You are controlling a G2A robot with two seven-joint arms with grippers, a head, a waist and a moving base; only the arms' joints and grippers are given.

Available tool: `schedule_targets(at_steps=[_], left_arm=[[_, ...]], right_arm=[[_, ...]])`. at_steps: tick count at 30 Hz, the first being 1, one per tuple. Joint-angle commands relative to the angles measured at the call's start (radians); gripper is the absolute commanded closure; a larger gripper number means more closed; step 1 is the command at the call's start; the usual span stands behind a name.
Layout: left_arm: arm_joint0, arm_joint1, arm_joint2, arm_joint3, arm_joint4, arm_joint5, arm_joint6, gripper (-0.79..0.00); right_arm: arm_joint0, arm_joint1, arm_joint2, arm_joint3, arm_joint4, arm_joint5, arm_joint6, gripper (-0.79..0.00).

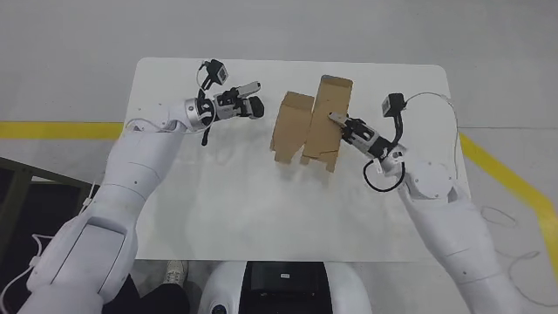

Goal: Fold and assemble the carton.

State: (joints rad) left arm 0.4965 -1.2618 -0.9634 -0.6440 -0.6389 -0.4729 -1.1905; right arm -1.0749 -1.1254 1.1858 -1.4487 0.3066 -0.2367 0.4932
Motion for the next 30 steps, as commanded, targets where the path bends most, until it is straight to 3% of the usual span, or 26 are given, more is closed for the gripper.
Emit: schedule_targets(at_steps=[1, 8, 24, 30], left_arm=[[0.002, -0.002, 0.002, -0.010, 0.009, 0.013, 0.016, -0.785], [0.028, -0.009, 0.014, -0.087, 0.026, 0.082, 0.038, -0.785], [0.037, -0.011, 0.021, -0.099, 0.043, 0.099, 0.052, -0.785], [0.085, -0.008, 0.013, -0.176, 0.069, 0.151, 0.145, -0.785]], right_arm=[[-0.038, 0.001, 0.014, -0.053, -0.037, 0.026, -0.095, 0.000], [-0.124, -0.009, -0.003, -0.195, -0.123, 0.146, -0.284, 0.000], [-0.124, -0.010, -0.006, -0.198, -0.125, 0.148, -0.287, 0.000], [-0.162, -0.024, -0.009, -0.226, -0.130, 0.206, -0.446, 0.000]])
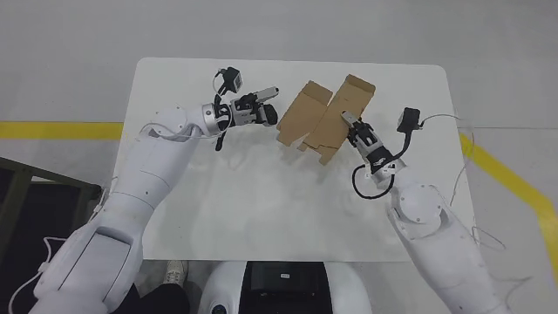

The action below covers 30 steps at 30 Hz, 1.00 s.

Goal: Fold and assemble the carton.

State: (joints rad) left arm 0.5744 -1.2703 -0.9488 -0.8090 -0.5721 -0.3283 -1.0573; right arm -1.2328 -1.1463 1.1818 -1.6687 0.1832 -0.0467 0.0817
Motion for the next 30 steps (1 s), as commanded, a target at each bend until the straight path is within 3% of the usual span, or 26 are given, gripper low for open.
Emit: schedule_targets(at_steps=[1, 11, 19, 22, 26, 30], left_arm=[[0.014, 0.000, -0.003, -0.023, 0.004, 0.013, 0.021, -0.785], [0.055, -0.009, 0.011, -0.106, 0.023, 0.060, 0.068, -0.785], [0.055, -0.020, 0.014, -0.110, 0.027, 0.059, 0.083, -0.785], [0.056, -0.022, 0.012, -0.109, 0.034, 0.060, 0.089, -0.662], [0.056, -0.023, 0.010, -0.110, 0.045, 0.062, 0.090, -0.354], [0.056, -0.024, 0.006, -0.111, 0.060, 0.063, 0.096, -0.292]], right_arm=[[-0.008, -0.007, -0.012, -0.015, -0.006, 0.026, -0.065, 0.000], [-0.011, -0.046, -0.093, -0.060, -0.049, 0.072, -0.278, 0.000], [0.000, -0.071, -0.128, -0.061, -0.046, 0.082, -0.328, 0.000], [0.002, -0.078, -0.135, -0.060, -0.047, 0.084, -0.328, 0.000], [0.004, -0.086, -0.137, -0.056, -0.052, 0.089, -0.326, 0.000], [0.003, -0.094, -0.131, -0.050, -0.054, 0.093, -0.337, 0.000]])
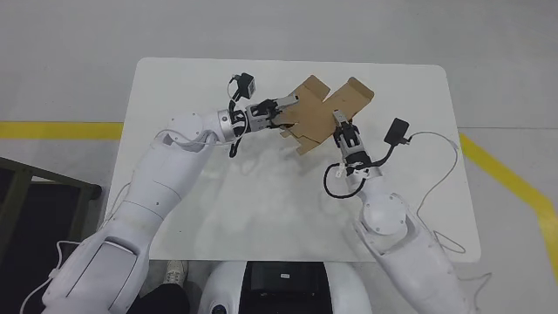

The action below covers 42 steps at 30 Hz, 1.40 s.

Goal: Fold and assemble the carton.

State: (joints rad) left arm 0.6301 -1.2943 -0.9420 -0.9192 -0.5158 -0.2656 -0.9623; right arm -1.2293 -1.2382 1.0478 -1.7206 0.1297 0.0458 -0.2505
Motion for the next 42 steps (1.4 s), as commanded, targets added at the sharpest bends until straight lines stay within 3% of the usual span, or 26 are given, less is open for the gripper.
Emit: schedule_targets(at_steps=[1, 4, 7, 10, 12, 17, 29, 30, 32, 35, 36, 37, 38, 42], left_arm=[[0.000, 0.000, -0.004, 0.000, 0.007, 0.001, 0.003, -0.299], [0.003, 0.002, -0.012, -0.004, 0.017, 0.000, 0.010, -0.357], [0.009, 0.004, -0.023, -0.010, 0.028, 0.000, 0.019, -0.483], [0.014, 0.006, -0.031, -0.019, 0.038, 0.005, 0.023, -0.474], [0.018, 0.007, -0.035, -0.023, 0.042, 0.008, 0.026, -0.428], [0.021, 0.005, -0.036, -0.030, 0.053, 0.017, 0.030, -0.440], [0.014, -0.003, -0.037, -0.021, 0.061, 0.022, 0.029, -0.259], [0.014, -0.003, -0.038, -0.020, 0.062, 0.022, 0.030, -0.219], [0.012, -0.004, -0.039, -0.018, 0.065, 0.024, 0.029, 0.000], [0.012, -0.005, -0.040, -0.016, 0.069, 0.020, 0.028, 0.000], [0.013, -0.005, -0.041, -0.016, 0.069, 0.020, 0.028, 0.000], [0.013, -0.006, -0.041, -0.016, 0.068, 0.021, 0.026, 0.000], [0.013, -0.006, -0.042, -0.016, 0.067, 0.020, 0.024, 0.000], [0.011, -0.004, -0.054, -0.015, 0.067, 0.019, 0.016, 0.000]], right_arm=[[-0.001, -0.003, 0.006, 0.004, -0.002, 0.000, -0.009, 0.000], [-0.004, -0.008, 0.017, 0.007, -0.004, 0.001, -0.021, 0.000], [-0.007, -0.012, 0.028, 0.007, -0.007, 0.001, -0.025, 0.000], [-0.012, -0.015, 0.036, 0.005, -0.014, 0.001, -0.021, 0.000], [-0.015, -0.017, 0.040, 0.003, -0.015, 0.001, -0.018, 0.000], [-0.020, -0.024, 0.044, -0.003, -0.020, -0.002, -0.004, 0.000], [-0.026, -0.041, 0.047, 0.000, -0.031, -0.001, 0.016, 0.000], [-0.026, -0.043, 0.048, 0.000, -0.032, -0.001, 0.017, 0.000], [-0.026, -0.045, 0.048, -0.001, -0.037, -0.003, 0.023, 0.000], [-0.028, -0.048, 0.049, -0.005, -0.054, -0.003, 0.033, 0.000], [-0.028, -0.049, 0.049, -0.006, -0.059, -0.001, 0.035, -0.058], [-0.029, -0.050, 0.050, -0.008, -0.063, 0.000, 0.037, -0.280], [-0.030, -0.050, 0.052, -0.008, -0.070, 0.002, 0.039, -0.785], [-0.039, -0.051, 0.072, -0.015, -0.093, -0.009, 0.049, -0.785]])
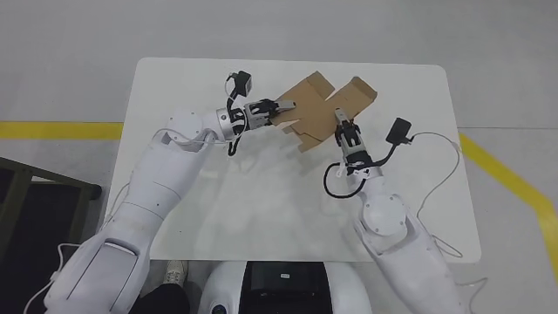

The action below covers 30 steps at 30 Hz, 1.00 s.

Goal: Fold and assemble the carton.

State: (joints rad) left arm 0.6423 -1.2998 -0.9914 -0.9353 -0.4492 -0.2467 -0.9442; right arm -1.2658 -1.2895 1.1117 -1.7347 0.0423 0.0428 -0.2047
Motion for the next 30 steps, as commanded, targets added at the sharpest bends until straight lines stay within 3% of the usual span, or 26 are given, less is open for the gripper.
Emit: schedule_targets(at_steps=[1, 7, 15, 21, 30], left_arm=[[-0.003, 0.003, -0.011, 0.002, 0.002, -0.002, -0.005, 0.000], [-0.022, 0.018, -0.045, 0.015, 0.038, -0.028, -0.069, 0.000], [-0.048, 0.037, -0.082, 0.066, 0.019, -0.031, -0.252, 0.000], [-0.058, 0.045, -0.092, 0.085, -0.001, -0.041, -0.370, 0.000], [-0.056, 0.051, -0.082, 0.061, -0.016, -0.051, -0.506, 0.000]], right_arm=[[-0.007, 0.002, 0.020, -0.002, -0.007, -0.016, 0.009, -0.785], [-0.041, 0.016, 0.116, -0.005, 0.003, -0.122, 0.137, -0.785], [-0.024, 0.049, 0.273, 0.122, 0.303, -0.333, 0.693, -0.785], [0.038, 0.074, 0.331, 0.234, 0.353, -0.392, 1.041, -0.785], [0.117, 0.098, 0.343, 0.324, 0.404, -0.419, 1.388, -0.785]])
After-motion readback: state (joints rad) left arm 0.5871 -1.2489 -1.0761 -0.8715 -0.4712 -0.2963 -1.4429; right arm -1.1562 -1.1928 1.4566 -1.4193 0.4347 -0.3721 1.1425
